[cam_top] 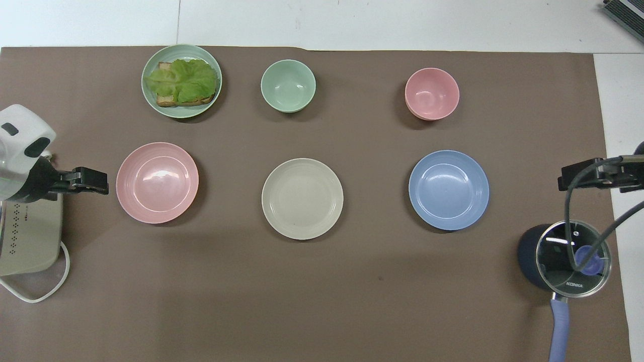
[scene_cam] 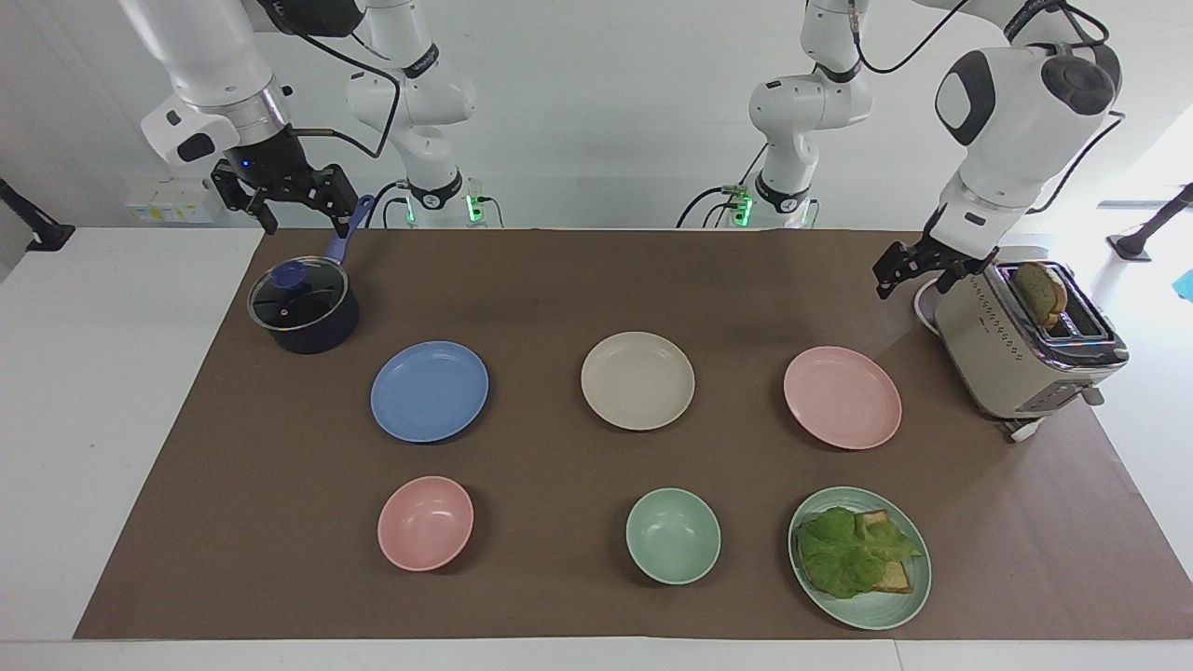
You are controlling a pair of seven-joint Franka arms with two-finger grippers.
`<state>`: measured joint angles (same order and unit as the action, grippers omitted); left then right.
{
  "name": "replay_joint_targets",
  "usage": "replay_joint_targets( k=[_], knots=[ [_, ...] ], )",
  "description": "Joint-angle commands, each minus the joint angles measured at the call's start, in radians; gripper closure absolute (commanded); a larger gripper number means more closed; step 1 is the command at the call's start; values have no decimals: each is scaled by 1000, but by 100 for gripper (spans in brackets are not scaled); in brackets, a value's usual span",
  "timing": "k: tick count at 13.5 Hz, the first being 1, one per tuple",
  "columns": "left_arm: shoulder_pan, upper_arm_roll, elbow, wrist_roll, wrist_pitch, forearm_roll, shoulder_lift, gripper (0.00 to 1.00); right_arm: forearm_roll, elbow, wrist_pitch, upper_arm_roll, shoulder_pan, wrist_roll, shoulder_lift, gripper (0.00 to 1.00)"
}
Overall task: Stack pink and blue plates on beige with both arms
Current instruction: 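Move the left gripper toward the rim of the pink plate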
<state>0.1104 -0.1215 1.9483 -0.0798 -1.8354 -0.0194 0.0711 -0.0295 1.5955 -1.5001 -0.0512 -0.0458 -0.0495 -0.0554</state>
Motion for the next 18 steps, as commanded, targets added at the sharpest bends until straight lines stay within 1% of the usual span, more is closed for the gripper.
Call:
replay_joint_targets(
  k=[1,5,7,9,10,12,13,14,15,16,17,18],
  knots=[
    [26,-4,52,-3,-100,12,-45,0,-24,17,-35,2,10,28,-4,0],
    [38,-4,96,-18,-275,12,-178,0,-9,18,-29,2,9,28,-7,0],
    [63,-4,110,-21,-317,12,-230,0,-7,20,-28,2,10,30,-9,0],
    [64,-6,141,-34,-363,12,-235,0,-7,20,-28,2,11,30,-9,0],
    [67,-4,155,-55,-360,12,-229,0,-7,20,-28,2,11,30,-9,0],
    [109,-7,187,-58,-354,12,-215,0,-7,20,-28,2,11,30,-9,0],
    [104,-7,189,-64,-355,12,-220,11,-7,20,-28,2,11,30,-9,0],
    [106,-9,195,-71,-364,9,-224,31,-7,20,-28,2,11,30,-9,0],
    [107,-9,214,-71,-383,-14,-221,53,-7,20,-28,2,11,30,-9,0],
    [107,-9,218,-72,-392,-39,-220,71,-7,20,-28,2,11,30,-9,0],
    [106,-9,218,-72,-392,-40,-221,92,-7,20,-28,2,11,30,-9,0],
    [106,-9,218,-68,-392,-40,-221,100,-7,20,-28,2,11,30,-9,0]
  ],
)
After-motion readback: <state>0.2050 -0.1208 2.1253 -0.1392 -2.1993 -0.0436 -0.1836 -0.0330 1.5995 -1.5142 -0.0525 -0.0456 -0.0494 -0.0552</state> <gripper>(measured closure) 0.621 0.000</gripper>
